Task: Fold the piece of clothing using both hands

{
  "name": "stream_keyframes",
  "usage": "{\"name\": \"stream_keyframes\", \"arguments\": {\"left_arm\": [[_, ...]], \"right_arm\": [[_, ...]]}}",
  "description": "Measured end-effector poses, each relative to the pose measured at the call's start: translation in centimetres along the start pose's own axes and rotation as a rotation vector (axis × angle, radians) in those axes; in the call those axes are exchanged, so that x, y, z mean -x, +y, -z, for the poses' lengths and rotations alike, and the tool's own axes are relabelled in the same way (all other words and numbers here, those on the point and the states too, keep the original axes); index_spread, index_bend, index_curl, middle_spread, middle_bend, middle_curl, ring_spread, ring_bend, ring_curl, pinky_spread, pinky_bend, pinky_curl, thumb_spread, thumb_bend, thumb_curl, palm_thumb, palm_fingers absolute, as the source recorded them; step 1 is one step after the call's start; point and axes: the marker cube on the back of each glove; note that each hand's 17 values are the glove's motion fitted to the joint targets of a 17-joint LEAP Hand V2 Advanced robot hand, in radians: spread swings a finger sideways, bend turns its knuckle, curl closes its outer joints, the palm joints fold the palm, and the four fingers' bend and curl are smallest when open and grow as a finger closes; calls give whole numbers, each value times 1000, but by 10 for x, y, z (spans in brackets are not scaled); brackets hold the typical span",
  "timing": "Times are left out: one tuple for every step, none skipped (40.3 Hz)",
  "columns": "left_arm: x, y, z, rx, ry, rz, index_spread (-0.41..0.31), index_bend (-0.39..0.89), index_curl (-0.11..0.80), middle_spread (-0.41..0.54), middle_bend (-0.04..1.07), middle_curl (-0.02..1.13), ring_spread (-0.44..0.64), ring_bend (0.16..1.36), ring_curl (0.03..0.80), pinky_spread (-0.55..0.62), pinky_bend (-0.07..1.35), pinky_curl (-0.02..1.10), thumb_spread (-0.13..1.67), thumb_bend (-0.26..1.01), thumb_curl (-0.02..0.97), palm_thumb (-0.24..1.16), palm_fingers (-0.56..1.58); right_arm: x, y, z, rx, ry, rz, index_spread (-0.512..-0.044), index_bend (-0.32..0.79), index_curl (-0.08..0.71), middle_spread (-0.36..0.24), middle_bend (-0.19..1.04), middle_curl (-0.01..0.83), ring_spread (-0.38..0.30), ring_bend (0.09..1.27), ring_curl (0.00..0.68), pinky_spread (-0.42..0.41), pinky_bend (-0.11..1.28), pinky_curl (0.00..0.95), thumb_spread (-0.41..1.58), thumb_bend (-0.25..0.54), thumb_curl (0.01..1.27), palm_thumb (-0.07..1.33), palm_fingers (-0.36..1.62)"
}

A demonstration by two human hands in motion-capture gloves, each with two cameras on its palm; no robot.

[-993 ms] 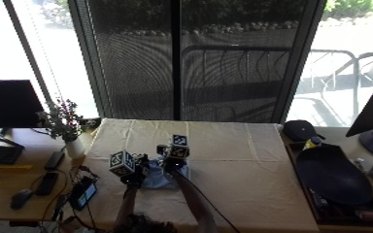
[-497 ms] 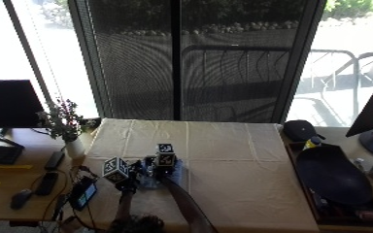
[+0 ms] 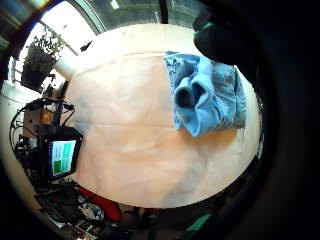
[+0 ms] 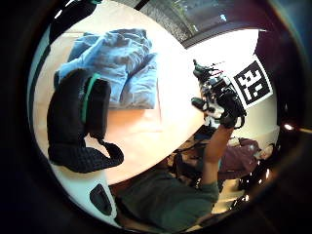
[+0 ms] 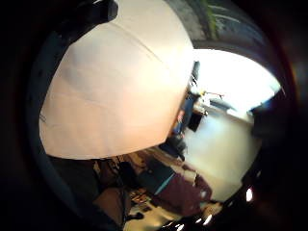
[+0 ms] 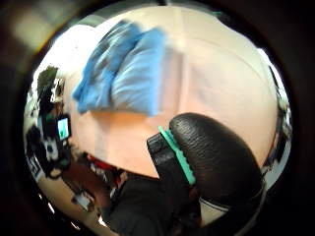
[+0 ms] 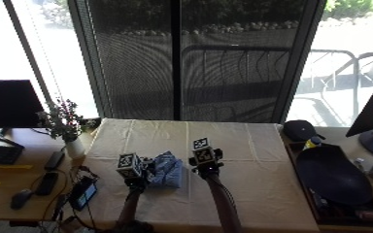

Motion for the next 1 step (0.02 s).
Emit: {"name": "stream_keyframes", "arguments": {"left_arm": [[-1,-5,9,-58,-58,-8,-149,142,341,-77,181,378,135,405,321,156,457,368,1486,53,257,449,490]], "right_arm": [[-10,2,-3,-21,-17,-41,-351,160,249,-113,169,380,6,235,327,58,650,393,1119,-47,399,367,253]]}}
